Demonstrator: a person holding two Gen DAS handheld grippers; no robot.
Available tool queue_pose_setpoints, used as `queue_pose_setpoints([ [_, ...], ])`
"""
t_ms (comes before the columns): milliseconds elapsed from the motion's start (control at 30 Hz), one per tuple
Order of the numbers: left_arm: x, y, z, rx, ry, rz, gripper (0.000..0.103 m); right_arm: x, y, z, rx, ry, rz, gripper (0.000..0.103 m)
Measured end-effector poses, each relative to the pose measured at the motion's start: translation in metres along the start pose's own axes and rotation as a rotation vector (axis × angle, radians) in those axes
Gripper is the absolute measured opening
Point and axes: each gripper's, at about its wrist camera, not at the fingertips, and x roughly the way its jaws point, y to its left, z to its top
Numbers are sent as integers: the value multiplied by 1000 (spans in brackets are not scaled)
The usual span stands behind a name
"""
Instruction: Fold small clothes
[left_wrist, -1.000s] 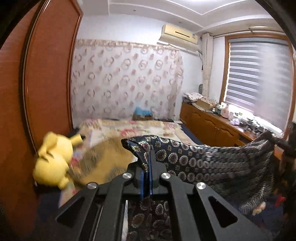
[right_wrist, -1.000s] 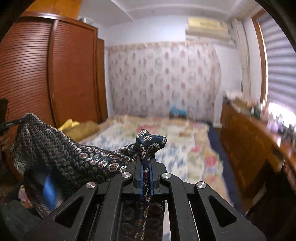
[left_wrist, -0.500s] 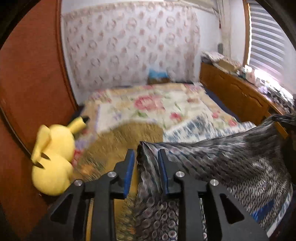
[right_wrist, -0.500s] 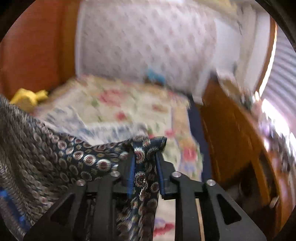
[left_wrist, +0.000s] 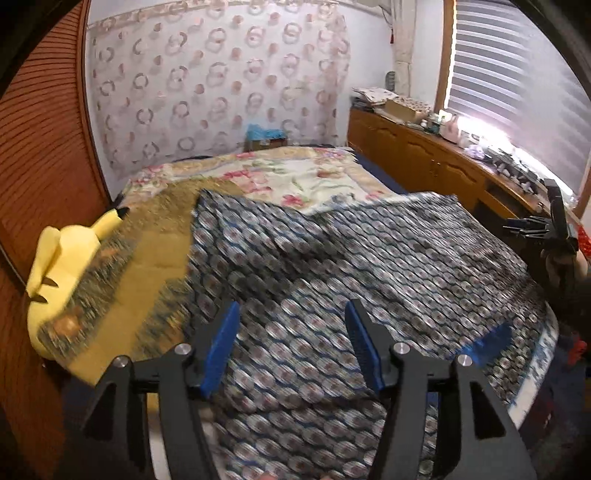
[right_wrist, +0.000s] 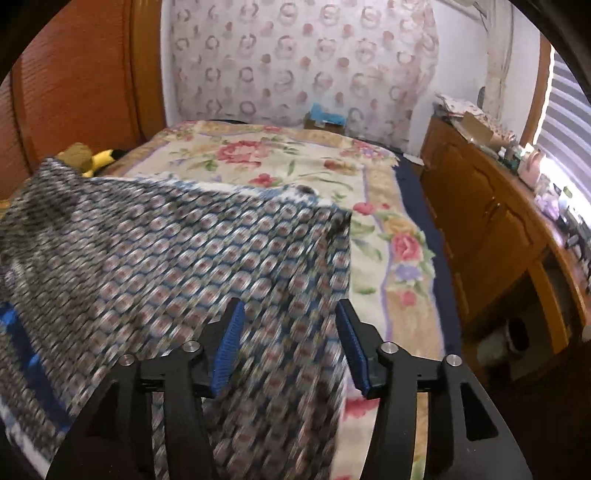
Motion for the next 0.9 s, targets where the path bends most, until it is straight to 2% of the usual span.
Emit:
queue_pose_setpoints([
  [67,1,-7,-10,-11,1,-12,59,-16,3,-20,24,-6,20,66],
  [300,20,-37,-43,-18,68,-74,59,-43,6,-74,104,27,64,67],
  [433,29,-46,-54,-1,88,-59,59,-45,8,-91,138,46,98,67],
  [667,43,-50,-64,3,125,-49,59,-34,19,-91,154,53,129,67],
  [767,50,-50,-70,9,149,-42,59,-27,21,-87,162,55,115,67],
  [900,50,-56,-74,50,141,-18,61,-22,22,-83,168,44,78,67],
])
